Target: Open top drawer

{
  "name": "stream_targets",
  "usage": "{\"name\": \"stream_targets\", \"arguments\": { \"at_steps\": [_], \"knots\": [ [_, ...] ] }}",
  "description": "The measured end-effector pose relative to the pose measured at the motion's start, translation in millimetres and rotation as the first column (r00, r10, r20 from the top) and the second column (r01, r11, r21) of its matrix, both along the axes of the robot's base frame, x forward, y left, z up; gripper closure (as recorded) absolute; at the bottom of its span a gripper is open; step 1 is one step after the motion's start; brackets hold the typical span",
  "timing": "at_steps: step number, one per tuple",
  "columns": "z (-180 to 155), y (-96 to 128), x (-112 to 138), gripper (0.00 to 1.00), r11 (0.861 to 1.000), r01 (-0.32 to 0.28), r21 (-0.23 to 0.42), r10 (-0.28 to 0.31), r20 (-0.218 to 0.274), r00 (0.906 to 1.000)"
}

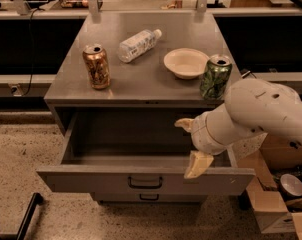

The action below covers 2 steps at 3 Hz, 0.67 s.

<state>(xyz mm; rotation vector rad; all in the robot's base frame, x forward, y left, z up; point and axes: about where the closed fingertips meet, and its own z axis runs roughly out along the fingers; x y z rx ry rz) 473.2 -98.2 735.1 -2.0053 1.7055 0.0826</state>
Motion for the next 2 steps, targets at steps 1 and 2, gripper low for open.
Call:
{"name": "stream_targets", "arguments": {
  "at_steps": [1,2],
  "knots": [
    [10.6,2.5,15.9,0.42,0.998,-0.016,-0.058,0.015,-0.008,0.9999],
    [16.2,4.6,23.8,0.52,0.994,-0.031,-0.103,0.028,-0.033,0.9991]
  ]
}}
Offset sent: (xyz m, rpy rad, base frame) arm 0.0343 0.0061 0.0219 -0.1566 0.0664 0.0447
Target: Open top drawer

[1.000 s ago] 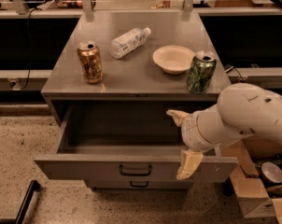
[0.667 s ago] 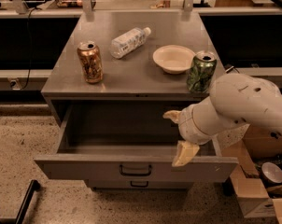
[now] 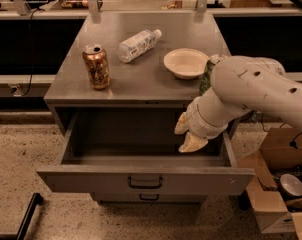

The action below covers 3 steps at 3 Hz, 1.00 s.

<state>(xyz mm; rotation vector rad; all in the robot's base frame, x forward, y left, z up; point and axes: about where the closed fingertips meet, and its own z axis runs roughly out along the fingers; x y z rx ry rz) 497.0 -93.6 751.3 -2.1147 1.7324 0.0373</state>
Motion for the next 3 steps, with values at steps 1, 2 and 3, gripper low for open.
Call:
{"name": "stream_targets", "arguments": {
  "at_steps": [1,2,3],
  "knots": [
    [-23.1,4.1,9.3,0.71,1.000,-0.009,-0.027,0.007,-0.049,0.9988],
    [-55.0,5.9,18.9,0.92,0.999,0.004,-0.048,-0.009,-0.095,0.9954],
    [-83.5,9.5,27.2,1.00,0.998,0.023,-0.057,-0.031,-0.143,0.9892]
  ]
}}
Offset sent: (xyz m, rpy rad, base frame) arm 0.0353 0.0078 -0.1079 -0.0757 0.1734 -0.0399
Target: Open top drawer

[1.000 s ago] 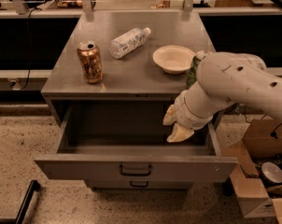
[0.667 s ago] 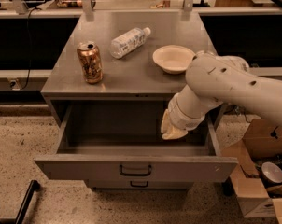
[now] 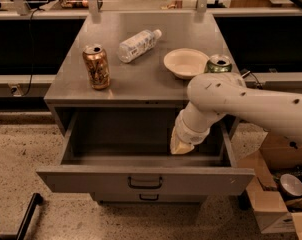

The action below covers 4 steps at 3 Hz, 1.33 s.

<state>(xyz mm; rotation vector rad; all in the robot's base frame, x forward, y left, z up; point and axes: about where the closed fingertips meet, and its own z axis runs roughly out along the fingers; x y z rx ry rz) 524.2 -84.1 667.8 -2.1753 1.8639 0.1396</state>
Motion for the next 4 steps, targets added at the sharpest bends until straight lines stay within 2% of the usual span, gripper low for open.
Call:
{"name": "stream_targets", "arguments": {
  "at_steps": [1,2,3,4],
  "knots": [
    [-27.5,11.2,-4.9,1.00,0.999,0.032,0.010,-0.032,-0.069,0.9971],
    [-43.0,24.5,-15.8,1.00,0.999,0.031,0.017,-0.029,-0.125,0.9917],
    [-31.1,38.1,-29.1,1.00,0.999,-0.026,0.042,0.033,-0.159,0.9867],
    [-27.6,44.8,-55.8,1.00,0.994,-0.083,0.076,0.099,-0.236,0.9667]
  ]
}}
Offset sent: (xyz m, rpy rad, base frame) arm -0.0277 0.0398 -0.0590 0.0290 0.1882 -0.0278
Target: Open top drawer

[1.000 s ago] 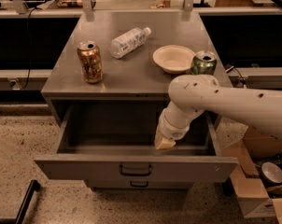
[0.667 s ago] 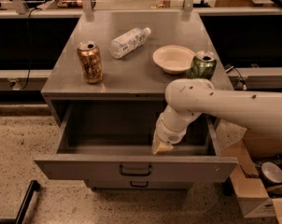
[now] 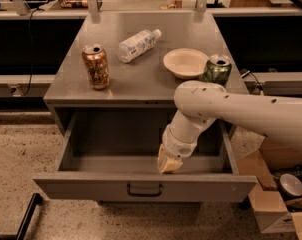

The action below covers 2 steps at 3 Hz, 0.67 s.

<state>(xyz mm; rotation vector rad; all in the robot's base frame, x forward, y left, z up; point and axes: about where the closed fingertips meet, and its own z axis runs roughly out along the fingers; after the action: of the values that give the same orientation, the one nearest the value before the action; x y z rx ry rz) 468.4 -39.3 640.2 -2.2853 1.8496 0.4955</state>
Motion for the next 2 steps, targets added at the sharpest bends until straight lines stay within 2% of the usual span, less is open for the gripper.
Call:
{"name": "stream_targets", "arguments": {
  "at_steps": [1,2],
  "knots": [
    [-0.8,-2.2,-28.6,1.00,0.999,-0.012,0.039,0.016,-0.095,0.9954],
    [15.2,-0.9,-49.9,1.00,0.995,-0.029,0.098,0.043,-0.143,0.9888]
  ]
}}
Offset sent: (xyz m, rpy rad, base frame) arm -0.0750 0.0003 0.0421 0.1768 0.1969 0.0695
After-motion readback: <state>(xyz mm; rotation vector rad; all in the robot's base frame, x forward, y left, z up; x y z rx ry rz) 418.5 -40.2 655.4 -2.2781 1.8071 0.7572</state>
